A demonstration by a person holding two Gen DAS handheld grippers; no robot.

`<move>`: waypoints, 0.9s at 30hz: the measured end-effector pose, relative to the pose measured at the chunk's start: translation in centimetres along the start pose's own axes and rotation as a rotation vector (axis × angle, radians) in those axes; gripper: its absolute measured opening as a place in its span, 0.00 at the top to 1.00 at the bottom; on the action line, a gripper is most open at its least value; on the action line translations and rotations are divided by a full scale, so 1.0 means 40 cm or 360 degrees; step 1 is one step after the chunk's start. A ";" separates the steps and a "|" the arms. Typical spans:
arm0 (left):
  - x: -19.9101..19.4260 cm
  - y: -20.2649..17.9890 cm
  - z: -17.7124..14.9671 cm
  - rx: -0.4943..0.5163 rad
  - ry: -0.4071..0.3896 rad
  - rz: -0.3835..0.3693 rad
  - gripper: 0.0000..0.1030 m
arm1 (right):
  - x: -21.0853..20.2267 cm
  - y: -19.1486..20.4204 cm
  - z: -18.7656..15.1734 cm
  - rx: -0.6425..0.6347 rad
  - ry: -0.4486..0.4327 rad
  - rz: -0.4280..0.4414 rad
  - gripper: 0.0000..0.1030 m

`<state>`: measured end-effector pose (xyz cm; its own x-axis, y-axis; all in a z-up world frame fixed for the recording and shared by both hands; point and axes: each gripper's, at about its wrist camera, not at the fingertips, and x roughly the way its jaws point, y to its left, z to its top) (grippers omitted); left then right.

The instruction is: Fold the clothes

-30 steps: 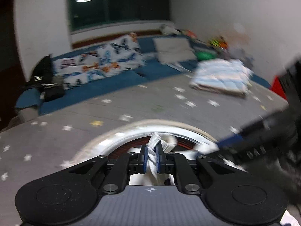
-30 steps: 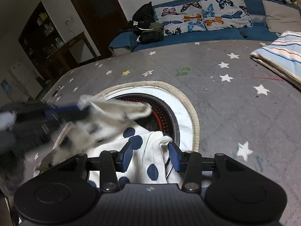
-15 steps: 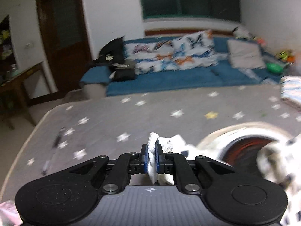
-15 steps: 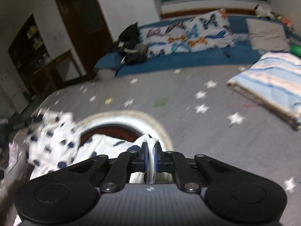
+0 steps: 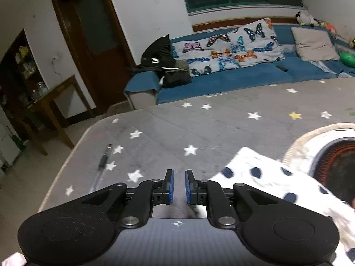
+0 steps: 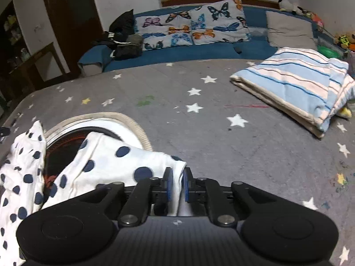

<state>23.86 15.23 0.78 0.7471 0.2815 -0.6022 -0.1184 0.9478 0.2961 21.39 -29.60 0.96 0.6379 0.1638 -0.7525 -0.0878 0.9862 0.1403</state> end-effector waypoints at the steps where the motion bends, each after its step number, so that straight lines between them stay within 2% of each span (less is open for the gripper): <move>1: -0.002 0.009 0.001 -0.0026 0.0008 -0.0004 0.87 | -0.004 -0.002 0.002 0.0004 -0.0011 -0.0010 0.82; 2: -0.006 0.018 0.001 -0.0055 0.0015 -0.0014 0.87 | -0.010 -0.005 0.006 0.0003 -0.0035 0.0002 0.81; 5: -0.035 -0.005 0.000 -0.0083 0.0006 -0.0156 0.87 | -0.021 -0.008 0.028 -0.0014 -0.0098 0.0047 0.81; 8: -0.077 -0.051 -0.004 -0.0059 -0.0021 -0.0308 0.86 | 0.001 0.006 0.052 -0.0059 -0.0094 0.0137 0.77; 10: -0.111 -0.096 -0.015 -0.0018 -0.0031 -0.0446 0.83 | 0.024 0.017 0.064 -0.0082 -0.0070 0.0222 0.73; 12: -0.146 -0.142 -0.025 0.0025 -0.0041 -0.0585 0.76 | 0.052 0.031 0.072 -0.0117 -0.0024 0.0296 0.66; 15: -0.192 -0.197 -0.045 0.0125 -0.0068 -0.0738 0.67 | 0.087 0.053 0.074 -0.0200 0.0047 0.0315 0.65; 19: -0.237 -0.254 -0.076 0.0222 -0.0075 -0.0854 0.64 | 0.107 0.069 0.062 -0.0289 0.0088 0.0325 0.62; 21: -0.247 -0.271 -0.089 0.0255 -0.0082 -0.0867 0.57 | 0.101 0.071 0.055 -0.0320 0.0092 0.0339 0.65; 22: -0.249 -0.277 -0.093 0.0258 -0.0075 -0.0865 0.57 | 0.095 0.074 0.048 -0.0329 0.0096 0.0344 0.70; 23: -0.250 -0.282 -0.096 0.0260 -0.0067 -0.0864 0.57 | 0.089 0.077 0.041 -0.0342 0.0095 0.0339 0.86; 24: -0.248 -0.287 -0.099 0.0255 -0.0055 -0.0856 0.57 | 0.082 0.081 0.034 -0.0353 0.0085 0.0326 0.95; 27: -0.250 -0.279 -0.104 0.0228 -0.0048 -0.0840 0.57 | 0.054 0.092 0.019 -0.0378 0.0039 0.0315 0.97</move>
<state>14.98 2.47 0.41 0.6996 -0.2334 -0.6753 0.3663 0.9286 0.0586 23.02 -25.62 0.32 0.5720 0.3511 -0.7413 -0.3866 0.9125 0.1339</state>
